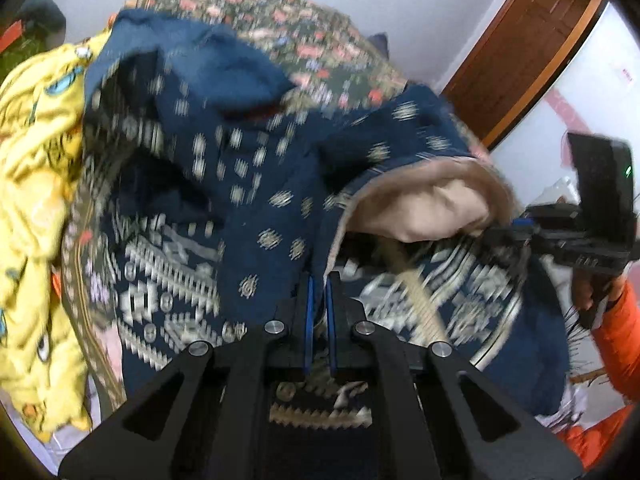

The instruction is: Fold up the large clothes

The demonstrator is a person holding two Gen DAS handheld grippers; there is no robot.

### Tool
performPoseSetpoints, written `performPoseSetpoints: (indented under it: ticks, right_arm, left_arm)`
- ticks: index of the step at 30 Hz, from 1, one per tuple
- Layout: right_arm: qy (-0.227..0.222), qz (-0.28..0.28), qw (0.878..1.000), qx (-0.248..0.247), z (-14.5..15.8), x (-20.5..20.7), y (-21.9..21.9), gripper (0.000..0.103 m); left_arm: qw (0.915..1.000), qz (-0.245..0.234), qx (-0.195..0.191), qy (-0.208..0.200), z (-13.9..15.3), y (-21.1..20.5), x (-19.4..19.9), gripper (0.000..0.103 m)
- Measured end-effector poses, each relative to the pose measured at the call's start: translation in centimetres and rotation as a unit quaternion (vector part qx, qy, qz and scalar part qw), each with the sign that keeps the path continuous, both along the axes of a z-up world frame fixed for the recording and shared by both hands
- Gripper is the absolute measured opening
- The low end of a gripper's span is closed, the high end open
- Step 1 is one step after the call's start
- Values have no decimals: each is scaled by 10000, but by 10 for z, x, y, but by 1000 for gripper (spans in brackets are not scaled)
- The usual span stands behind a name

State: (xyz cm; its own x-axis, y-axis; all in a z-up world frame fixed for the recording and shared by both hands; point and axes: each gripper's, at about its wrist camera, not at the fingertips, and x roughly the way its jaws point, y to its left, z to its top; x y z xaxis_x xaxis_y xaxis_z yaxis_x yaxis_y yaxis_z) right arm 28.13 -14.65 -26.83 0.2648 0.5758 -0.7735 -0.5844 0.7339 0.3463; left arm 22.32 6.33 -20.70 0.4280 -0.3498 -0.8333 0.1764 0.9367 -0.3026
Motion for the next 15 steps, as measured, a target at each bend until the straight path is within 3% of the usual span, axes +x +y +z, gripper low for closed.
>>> performPoseSetpoints:
  ticks: [3, 7, 9, 11, 15]
  right_arm:
    - [39, -102, 9999, -32, -8, -4, -4, 9]
    - [-82, -193, 9997, -79, -8, -10, -4, 9]
    - [-108, -197, 9996, -171, -5, -11, -2, 10]
    - [-68, -199, 9996, -204, -1, -12, -3, 12]
    - [116, -332, 9994, -9, 7, -10, -19, 15]
  left_arm:
    - [9997, 35, 168, 193, -21, 2, -9, 5]
    - [9995, 143, 228, 157, -24, 5, -15, 6]
    - [9991, 180, 357, 169, -20, 6, -17, 16]
    - [9980, 243, 576, 116, -15, 9, -23, 39]
    - [9968, 422, 678, -33, 1, 27, -35, 52]
